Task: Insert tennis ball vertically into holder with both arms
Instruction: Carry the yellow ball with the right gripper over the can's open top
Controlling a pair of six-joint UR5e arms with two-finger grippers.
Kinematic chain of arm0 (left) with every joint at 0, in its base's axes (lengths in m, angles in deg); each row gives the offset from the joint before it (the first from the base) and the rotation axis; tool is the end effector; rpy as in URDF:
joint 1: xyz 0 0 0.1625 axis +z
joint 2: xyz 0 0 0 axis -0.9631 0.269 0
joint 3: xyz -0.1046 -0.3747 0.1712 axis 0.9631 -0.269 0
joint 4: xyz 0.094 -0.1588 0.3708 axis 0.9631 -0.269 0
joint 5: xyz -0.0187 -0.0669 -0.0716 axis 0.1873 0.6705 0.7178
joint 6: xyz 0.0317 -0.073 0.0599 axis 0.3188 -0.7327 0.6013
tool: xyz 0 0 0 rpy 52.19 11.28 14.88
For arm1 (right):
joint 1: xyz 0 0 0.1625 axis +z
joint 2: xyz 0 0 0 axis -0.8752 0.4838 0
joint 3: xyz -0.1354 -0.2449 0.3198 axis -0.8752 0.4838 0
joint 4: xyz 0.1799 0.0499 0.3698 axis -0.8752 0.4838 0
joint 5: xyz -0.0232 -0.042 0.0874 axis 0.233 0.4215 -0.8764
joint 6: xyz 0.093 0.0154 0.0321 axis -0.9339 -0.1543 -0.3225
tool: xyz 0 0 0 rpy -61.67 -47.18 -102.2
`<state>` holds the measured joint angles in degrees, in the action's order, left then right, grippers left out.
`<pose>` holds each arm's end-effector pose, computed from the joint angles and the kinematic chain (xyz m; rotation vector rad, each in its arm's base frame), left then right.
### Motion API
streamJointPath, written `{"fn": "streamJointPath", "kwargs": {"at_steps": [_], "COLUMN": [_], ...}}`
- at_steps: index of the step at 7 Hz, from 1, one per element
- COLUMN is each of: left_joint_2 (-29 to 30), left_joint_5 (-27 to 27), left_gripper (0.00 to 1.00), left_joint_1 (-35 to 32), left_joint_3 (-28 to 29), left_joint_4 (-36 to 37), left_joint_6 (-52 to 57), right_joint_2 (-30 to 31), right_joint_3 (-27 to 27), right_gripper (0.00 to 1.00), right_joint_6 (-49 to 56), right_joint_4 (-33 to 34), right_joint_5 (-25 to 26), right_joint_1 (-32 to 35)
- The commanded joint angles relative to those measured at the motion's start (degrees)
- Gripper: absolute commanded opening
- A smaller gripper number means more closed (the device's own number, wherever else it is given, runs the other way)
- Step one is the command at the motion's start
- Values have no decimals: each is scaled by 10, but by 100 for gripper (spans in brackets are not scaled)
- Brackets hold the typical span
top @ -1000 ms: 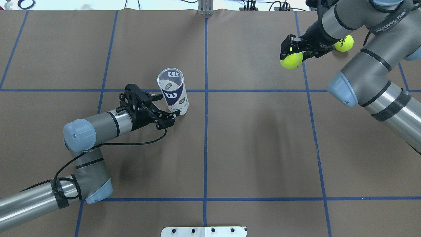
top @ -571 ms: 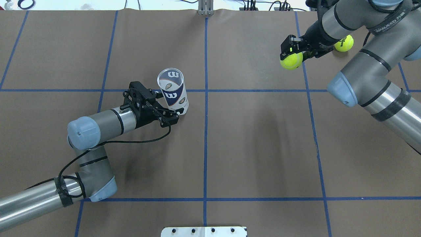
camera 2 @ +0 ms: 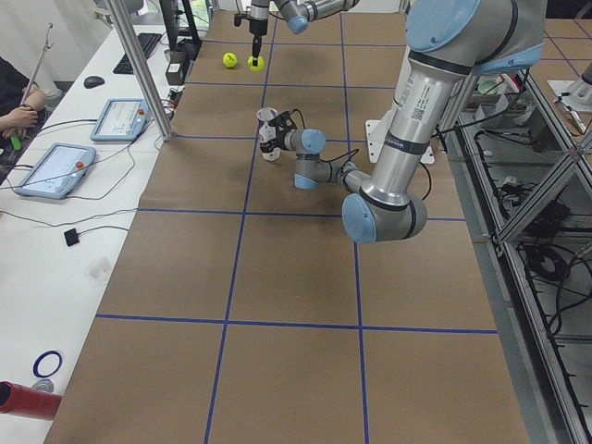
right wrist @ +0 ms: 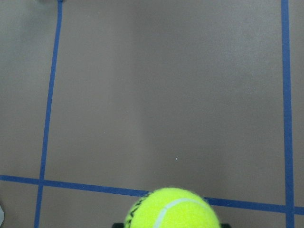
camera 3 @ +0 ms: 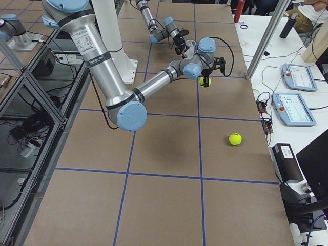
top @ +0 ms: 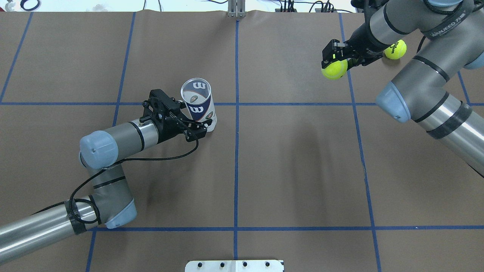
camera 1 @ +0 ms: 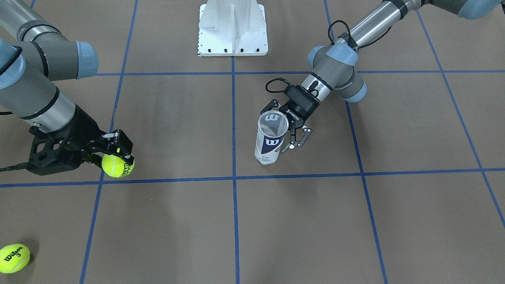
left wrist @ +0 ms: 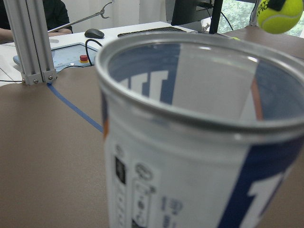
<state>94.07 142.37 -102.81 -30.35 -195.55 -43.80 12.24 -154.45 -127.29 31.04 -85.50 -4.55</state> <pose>0.5178 -0.4463 0.3275 1.2001 1.1318 0.2902 -0.3037 -0.5907 0.2967 0.1799 -1.0197 0.0446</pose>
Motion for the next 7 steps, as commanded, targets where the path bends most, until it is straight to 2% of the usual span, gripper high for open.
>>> {"fn": "streamJointPath", "kwargs": {"at_steps": [1, 7], "left_joint_2": [6, 18], "left_joint_5": [-2, -2], "left_gripper": [98, 98], "left_joint_1": [0, 2], "left_joint_3": [1, 14], "left_joint_4": [9, 9], "left_joint_6": [0, 0], "right_joint_2": [-16, -117], "right_joint_3": [-2, -16], "right_gripper": [0, 0], "right_joint_6": [-22, -175], "right_joint_4": [2, 3], "right_joint_5": [-1, 11], "right_joint_1": [-3, -80]}}
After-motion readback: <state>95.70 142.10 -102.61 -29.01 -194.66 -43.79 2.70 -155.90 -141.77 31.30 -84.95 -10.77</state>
